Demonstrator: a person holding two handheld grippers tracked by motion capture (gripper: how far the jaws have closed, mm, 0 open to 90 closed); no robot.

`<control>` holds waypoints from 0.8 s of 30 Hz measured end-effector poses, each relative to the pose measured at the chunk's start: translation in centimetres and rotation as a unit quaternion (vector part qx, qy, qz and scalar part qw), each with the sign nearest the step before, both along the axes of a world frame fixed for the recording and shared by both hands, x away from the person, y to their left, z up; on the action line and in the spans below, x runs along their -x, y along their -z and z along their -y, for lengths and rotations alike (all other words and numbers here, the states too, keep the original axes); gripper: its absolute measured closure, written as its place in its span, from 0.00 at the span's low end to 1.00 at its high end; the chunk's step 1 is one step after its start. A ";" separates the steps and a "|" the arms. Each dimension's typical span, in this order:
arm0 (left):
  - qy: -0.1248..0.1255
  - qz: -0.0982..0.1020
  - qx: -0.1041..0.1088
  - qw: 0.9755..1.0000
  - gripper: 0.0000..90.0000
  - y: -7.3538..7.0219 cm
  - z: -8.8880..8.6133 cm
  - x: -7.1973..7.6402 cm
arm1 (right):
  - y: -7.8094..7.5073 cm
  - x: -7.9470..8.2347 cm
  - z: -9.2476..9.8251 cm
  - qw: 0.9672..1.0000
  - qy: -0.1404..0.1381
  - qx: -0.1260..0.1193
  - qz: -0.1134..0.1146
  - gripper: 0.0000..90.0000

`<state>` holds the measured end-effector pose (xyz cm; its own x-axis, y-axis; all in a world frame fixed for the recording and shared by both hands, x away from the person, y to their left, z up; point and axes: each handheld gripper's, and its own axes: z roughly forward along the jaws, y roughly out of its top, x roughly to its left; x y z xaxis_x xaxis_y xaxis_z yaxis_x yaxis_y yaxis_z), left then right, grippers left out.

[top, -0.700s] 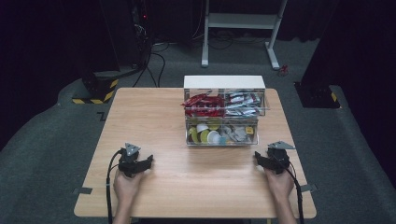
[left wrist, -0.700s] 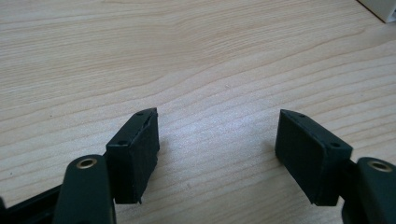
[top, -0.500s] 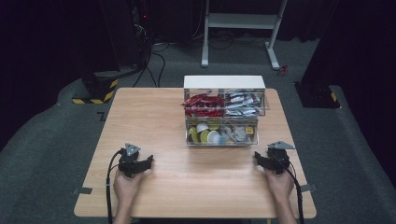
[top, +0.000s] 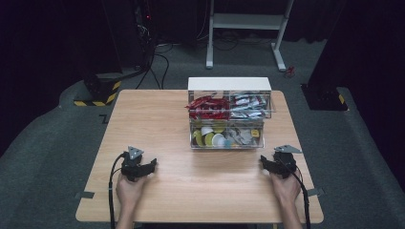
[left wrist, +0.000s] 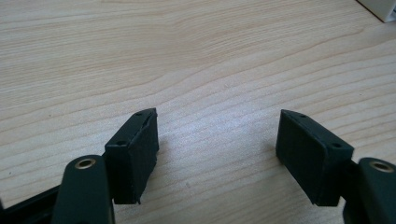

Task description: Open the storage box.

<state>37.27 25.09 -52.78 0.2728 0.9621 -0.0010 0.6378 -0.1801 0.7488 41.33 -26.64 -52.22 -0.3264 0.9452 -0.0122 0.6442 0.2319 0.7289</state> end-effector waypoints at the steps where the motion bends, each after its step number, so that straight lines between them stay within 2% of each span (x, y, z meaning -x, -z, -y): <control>1: 0.000 0.000 0.000 1.000 0.34 0.0 0.0 0.0 | 0.0 0.0 0.0 1.000 0.001 0.000 0.000 0.40; 4: 0.000 0.000 0.001 1.000 0.34 0.0 0.0 0.0 | -0.1 0.3 0.1 1.000 0.006 0.003 -0.001 0.46; 11: 0.001 0.000 0.001 1.000 0.33 0.0 0.0 0.0 | -0.3 0.9 0.2 1.000 0.006 0.005 -0.006 0.48; 16: 0.002 -0.001 0.001 1.000 0.33 0.0 0.0 0.0 | -1.0 2.3 -0.2 1.000 -0.009 -0.020 0.010 0.49; 18: 0.002 -0.001 0.002 1.000 0.33 0.0 0.0 0.0 | -1.1 2.4 -0.7 0.999 -0.025 -0.013 0.018 0.49; 20: 0.002 -0.001 0.002 1.000 0.33 0.0 0.0 0.0 | -1.2 2.5 -1.4 0.999 -0.040 0.023 0.016 0.51; 21: 0.002 -0.001 0.002 1.000 0.33 0.0 0.0 0.0 | -1.4 2.5 -1.7 0.998 -0.045 0.032 0.014 0.51; 23: 0.002 -0.001 0.001 1.000 0.33 0.0 0.0 0.0 | -1.8 2.6 -1.8 0.998 -0.051 0.025 0.016 0.52; 24: 0.002 -0.001 0.001 1.000 0.33 0.0 0.0 0.0 | -2.1 2.7 -1.8 0.998 -0.054 0.011 0.019 0.53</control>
